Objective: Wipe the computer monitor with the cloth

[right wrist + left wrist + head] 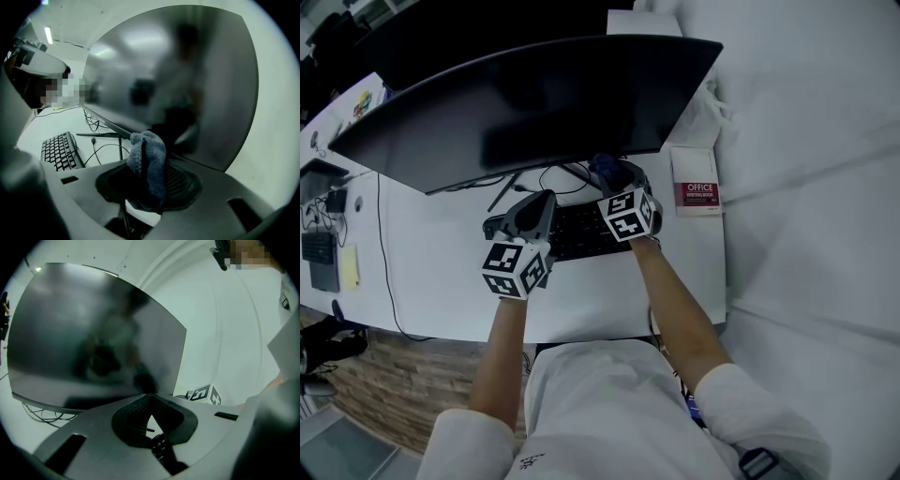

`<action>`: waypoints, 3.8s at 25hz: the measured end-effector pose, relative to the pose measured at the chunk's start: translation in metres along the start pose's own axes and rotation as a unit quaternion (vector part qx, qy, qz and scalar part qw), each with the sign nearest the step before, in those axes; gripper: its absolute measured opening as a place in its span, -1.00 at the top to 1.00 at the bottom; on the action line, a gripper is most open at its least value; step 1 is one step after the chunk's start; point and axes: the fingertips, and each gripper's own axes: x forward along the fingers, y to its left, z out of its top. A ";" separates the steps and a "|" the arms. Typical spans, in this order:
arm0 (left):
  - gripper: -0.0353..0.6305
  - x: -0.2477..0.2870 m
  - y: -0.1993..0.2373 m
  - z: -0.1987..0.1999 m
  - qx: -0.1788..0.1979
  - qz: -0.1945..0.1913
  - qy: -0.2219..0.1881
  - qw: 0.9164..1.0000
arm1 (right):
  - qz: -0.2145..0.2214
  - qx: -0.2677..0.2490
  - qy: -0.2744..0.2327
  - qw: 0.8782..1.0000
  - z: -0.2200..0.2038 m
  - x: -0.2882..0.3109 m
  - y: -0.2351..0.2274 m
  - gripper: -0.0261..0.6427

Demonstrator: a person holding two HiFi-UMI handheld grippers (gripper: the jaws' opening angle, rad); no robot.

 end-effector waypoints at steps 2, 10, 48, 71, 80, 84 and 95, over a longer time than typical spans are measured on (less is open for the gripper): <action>0.88 0.005 -0.006 0.000 0.003 -0.006 0.002 1.000 | -0.008 0.007 0.001 1.000 -0.005 -0.003 -0.009 0.46; 0.88 0.024 -0.024 0.002 0.013 -0.031 0.011 0.999 | -0.049 0.037 0.007 0.998 -0.025 -0.016 -0.050 0.46; 0.88 -0.061 -0.034 0.000 0.032 -0.001 -0.002 0.999 | -0.073 0.123 -0.113 0.983 -0.037 -0.162 -0.069 0.46; 0.88 -0.294 -0.044 -0.025 0.029 -0.022 -0.072 0.997 | 0.039 0.252 -0.236 0.938 0.035 -0.355 0.167 0.46; 0.88 -0.350 -0.052 -0.036 0.026 -0.023 -0.094 0.995 | 0.045 0.236 -0.242 0.940 0.037 -0.399 0.217 0.46; 0.88 -0.357 -0.062 -0.040 0.025 -0.015 -0.093 0.995 | 0.051 0.227 -0.240 0.942 0.033 -0.411 0.220 0.46; 0.88 -0.352 -0.083 -0.036 0.018 0.007 -0.096 0.995 | 0.071 0.213 -0.238 0.945 0.033 -0.427 0.198 0.46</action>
